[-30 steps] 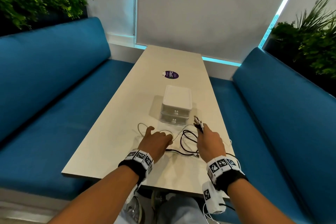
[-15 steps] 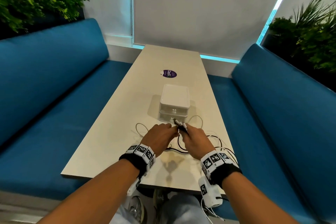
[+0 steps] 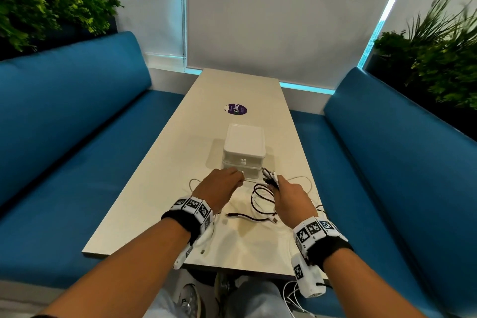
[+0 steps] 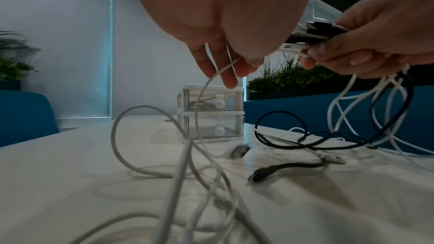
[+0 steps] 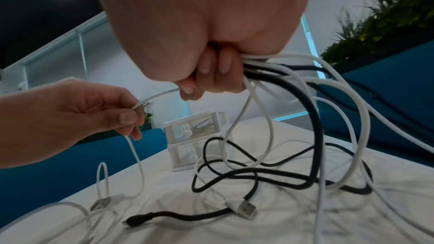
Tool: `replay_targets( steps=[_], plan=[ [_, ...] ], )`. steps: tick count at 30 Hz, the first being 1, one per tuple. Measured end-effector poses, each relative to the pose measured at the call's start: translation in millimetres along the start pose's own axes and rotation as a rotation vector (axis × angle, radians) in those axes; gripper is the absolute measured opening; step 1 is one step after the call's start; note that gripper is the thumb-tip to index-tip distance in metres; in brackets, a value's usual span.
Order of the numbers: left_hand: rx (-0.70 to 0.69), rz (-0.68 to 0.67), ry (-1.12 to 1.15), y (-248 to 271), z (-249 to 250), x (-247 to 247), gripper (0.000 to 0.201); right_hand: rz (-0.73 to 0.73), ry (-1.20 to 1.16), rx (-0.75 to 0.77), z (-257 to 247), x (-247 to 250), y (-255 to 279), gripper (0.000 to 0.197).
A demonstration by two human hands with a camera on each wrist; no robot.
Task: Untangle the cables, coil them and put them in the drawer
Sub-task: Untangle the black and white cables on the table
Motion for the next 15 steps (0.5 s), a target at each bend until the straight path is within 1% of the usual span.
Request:
replay_targets(
  steps=[3,6,9,12,15],
  plan=[
    [0.001,0.023,-0.042,-4,-5,3,0.015,0.013,-0.018,-0.048,12,4,1,0.023],
    [-0.013,0.008,-0.053,-8,-1,7,0.018,0.029,-0.004,-0.053,19,6,4,0.023],
    [0.0,-0.002,-0.138,-10,3,10,0.023,0.027,0.022,-0.06,22,3,5,0.022],
    [0.033,0.039,-0.183,-7,-2,16,0.018,0.0,0.08,-0.132,35,-2,6,0.022],
    [0.055,-0.015,-0.184,1,-4,16,0.015,-0.036,0.112,-0.19,43,-7,7,0.02]
  ],
)
Point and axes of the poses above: each hand's wrist, its own y-axis away from the middle knuckle, its own x-axis out of the back of the hand, z = x × y, the point moved 5 cm from there along -y, towards the middle knuckle, and after that the axes turned 11 degrees about y, right-handed, at the moved point
